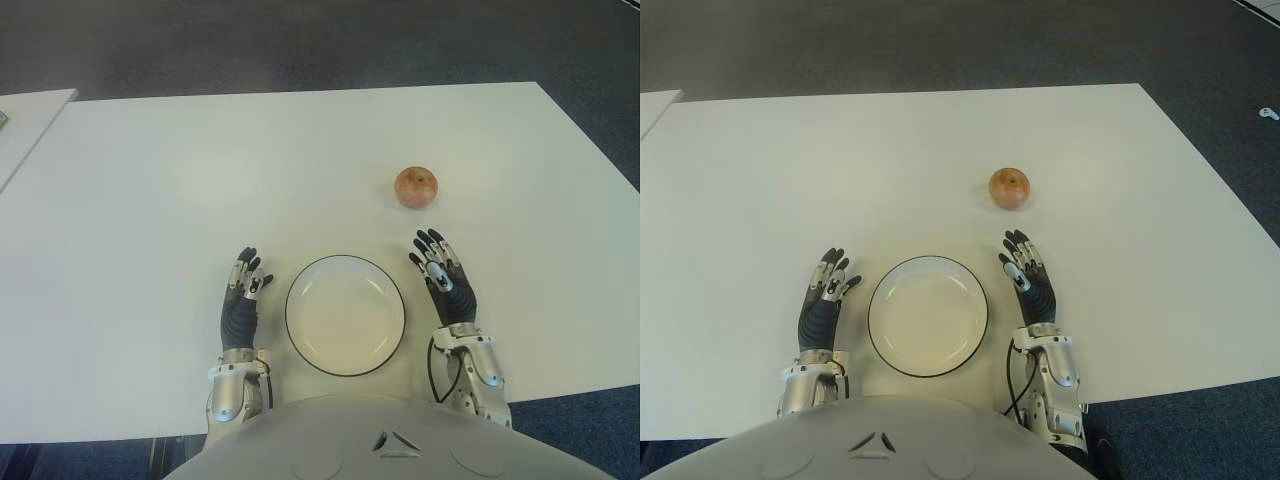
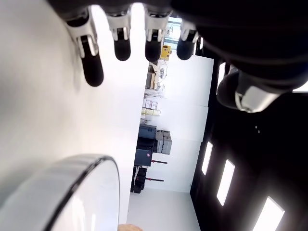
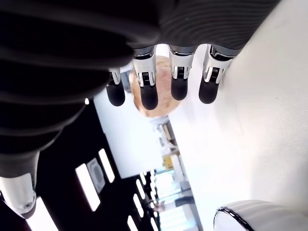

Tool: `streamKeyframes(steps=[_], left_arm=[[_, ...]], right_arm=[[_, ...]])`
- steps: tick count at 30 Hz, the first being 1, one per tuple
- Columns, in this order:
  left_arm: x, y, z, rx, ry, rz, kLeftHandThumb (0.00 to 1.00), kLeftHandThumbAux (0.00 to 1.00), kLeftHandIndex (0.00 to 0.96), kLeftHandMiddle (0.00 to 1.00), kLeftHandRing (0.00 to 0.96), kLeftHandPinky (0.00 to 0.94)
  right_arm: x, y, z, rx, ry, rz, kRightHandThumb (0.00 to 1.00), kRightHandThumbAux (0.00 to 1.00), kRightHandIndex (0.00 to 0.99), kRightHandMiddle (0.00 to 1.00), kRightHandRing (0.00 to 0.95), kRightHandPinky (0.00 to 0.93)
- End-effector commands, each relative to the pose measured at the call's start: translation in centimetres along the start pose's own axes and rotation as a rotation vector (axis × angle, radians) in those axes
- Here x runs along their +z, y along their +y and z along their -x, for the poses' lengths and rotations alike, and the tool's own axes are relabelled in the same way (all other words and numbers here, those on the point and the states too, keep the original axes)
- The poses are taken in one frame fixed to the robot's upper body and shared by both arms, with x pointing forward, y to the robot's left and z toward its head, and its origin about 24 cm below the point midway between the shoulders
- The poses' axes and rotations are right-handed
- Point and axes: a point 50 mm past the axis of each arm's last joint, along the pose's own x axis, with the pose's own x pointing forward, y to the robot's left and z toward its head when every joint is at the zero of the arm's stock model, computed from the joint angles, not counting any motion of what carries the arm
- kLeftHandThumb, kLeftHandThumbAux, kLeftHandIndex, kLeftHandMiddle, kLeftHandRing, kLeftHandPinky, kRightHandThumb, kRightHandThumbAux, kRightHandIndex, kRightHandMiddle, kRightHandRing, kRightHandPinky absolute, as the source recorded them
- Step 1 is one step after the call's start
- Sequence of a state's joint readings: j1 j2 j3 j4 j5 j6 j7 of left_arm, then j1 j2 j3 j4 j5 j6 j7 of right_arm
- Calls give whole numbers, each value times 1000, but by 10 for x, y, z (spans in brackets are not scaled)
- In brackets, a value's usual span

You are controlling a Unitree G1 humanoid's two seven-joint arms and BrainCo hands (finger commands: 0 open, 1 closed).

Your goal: Put the apples into the plate.

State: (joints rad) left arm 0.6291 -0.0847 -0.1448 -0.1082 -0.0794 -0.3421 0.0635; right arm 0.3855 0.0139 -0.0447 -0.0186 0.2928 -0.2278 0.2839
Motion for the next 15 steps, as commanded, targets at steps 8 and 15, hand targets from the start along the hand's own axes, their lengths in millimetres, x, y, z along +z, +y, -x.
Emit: streamKeyframes(steps=[8, 15], left_arm=[[-7, -5, 2, -9, 28, 15, 88, 368, 22, 44, 19, 40], [-9, -3, 1, -7, 39, 16, 95, 373, 31, 56, 25, 39]], right_arm=[[-5, -2, 2, -7, 26, 0, 307, 568, 110, 135, 66, 48], [-4, -2, 2, -2, 20, 5, 313, 570, 107, 142, 75, 47]])
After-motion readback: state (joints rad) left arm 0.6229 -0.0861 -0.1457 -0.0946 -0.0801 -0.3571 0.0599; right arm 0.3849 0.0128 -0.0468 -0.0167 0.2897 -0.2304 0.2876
